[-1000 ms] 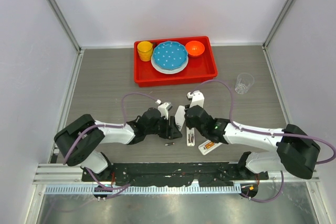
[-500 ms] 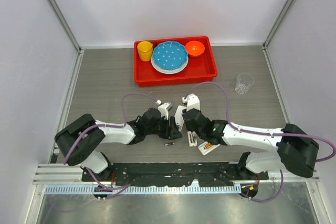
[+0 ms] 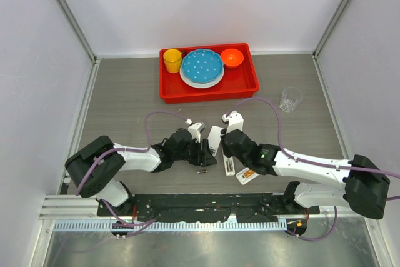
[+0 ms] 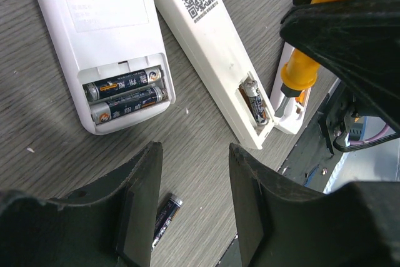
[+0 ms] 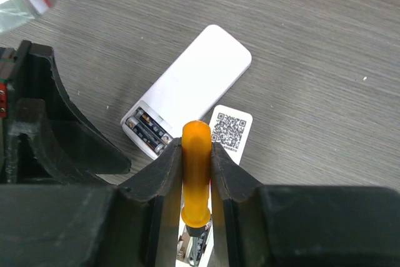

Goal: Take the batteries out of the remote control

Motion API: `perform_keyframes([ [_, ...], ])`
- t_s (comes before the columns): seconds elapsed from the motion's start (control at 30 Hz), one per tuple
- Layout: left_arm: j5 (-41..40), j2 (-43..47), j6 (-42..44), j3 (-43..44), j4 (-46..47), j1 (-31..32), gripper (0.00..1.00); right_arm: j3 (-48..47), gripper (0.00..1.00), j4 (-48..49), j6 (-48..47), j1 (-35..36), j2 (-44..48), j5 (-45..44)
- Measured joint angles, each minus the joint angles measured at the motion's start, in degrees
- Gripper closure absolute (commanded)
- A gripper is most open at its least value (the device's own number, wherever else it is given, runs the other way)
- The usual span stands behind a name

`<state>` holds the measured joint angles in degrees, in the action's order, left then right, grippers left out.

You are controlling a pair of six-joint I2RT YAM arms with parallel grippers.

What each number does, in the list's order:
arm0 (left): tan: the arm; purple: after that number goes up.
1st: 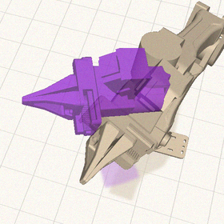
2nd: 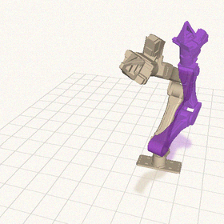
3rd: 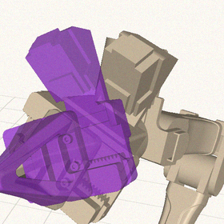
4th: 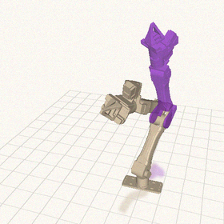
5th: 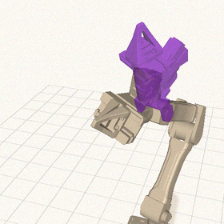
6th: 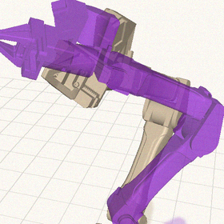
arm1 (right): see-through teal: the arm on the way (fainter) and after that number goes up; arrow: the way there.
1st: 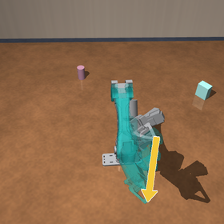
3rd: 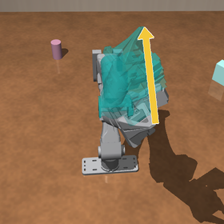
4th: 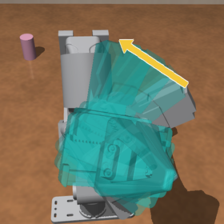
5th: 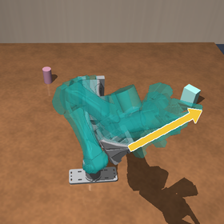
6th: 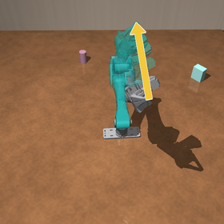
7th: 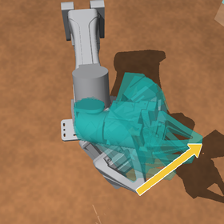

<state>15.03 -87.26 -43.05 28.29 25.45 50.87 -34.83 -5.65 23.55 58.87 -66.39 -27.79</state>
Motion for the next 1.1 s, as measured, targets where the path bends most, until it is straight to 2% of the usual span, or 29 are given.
perform_keyframes([
  [0.2,0.02,0.00,0.00,0.00,-0.04,0.00,0.50,1.55,0.99,0.07,2.45,0.00,0.63,-1.97],
  [0.57,1.27,-0.02,-0.02,0.85,-0.07,0.00,0.52,10.91,0.99,6.54,7.96,0.00,10.93,-10.10],
  [1.1,1.70,-2.19,-0.04,2.25,-0.02,0.50,0.53,13.31,0.99,11.61,11.10,0.00,8.66,-10.93],
])
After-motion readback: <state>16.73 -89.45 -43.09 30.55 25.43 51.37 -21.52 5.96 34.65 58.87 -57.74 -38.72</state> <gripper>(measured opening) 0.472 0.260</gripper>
